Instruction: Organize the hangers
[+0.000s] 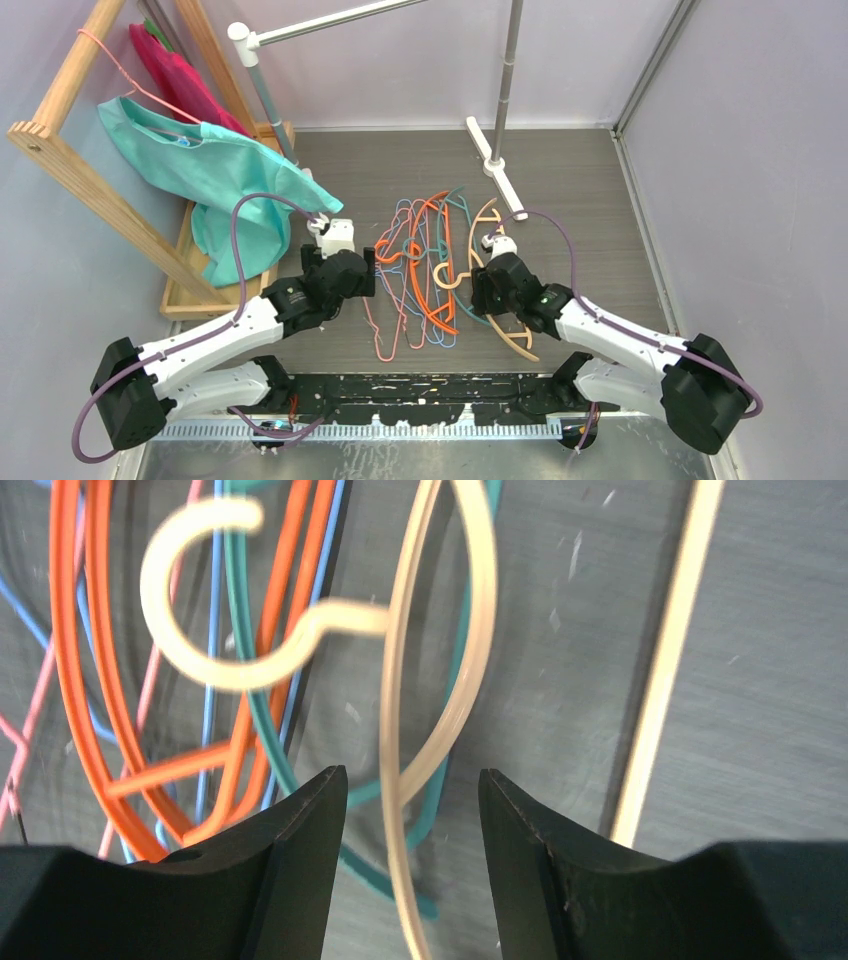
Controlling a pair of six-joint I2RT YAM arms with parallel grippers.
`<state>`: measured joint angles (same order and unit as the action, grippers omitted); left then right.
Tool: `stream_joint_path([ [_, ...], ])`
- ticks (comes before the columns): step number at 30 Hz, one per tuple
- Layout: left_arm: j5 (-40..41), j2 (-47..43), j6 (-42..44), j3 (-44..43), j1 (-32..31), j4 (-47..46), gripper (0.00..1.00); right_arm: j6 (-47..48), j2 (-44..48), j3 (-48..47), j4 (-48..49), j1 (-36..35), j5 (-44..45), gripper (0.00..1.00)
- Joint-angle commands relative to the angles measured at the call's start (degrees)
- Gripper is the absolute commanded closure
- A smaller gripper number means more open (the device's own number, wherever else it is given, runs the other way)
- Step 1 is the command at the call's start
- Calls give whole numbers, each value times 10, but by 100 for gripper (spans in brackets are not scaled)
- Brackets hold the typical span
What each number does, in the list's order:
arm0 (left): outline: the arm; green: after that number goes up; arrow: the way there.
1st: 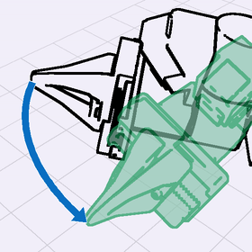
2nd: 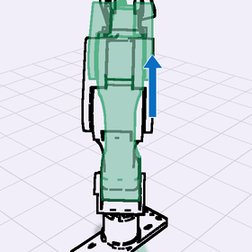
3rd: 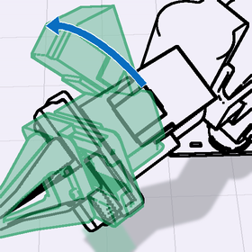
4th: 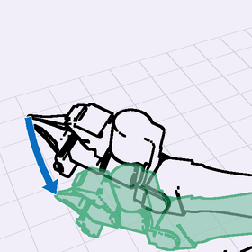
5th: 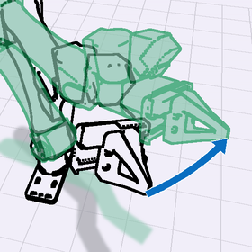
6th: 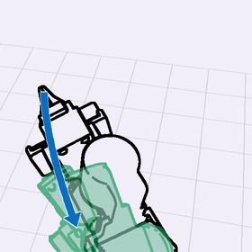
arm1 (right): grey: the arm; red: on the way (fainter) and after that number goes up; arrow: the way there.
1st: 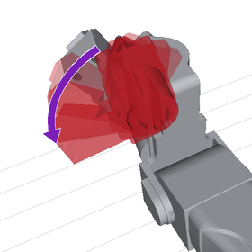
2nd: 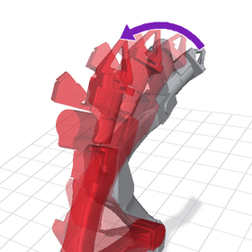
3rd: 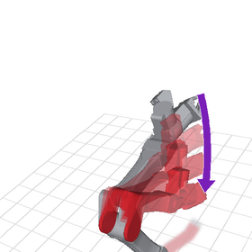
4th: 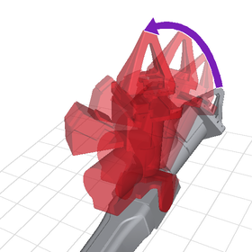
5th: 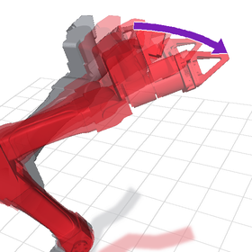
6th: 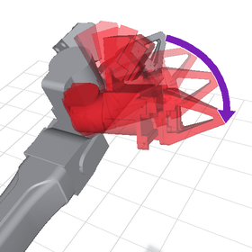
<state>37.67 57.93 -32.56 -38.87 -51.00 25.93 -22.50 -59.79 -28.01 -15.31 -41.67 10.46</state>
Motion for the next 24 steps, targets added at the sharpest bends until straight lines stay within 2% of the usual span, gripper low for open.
stream_joint_path([
  [1, 11, 1, -16, 3, -2, -23, 2, -48, 37, 10, -3, -15, -39, 45],
  [5, 13, 10, -21, 10, -2, -29, 2, -68, 46, 25, 3, -19, -39, 48],
  [15, 10, 7, -27, 21, -2, -24, 2, -78, 0, 44, 41, -23, -17, 57],
  [24, 16, -28, -32, 32, -2, -7, 2, -79, 33, 16, 5, -27, -5, 86],
])
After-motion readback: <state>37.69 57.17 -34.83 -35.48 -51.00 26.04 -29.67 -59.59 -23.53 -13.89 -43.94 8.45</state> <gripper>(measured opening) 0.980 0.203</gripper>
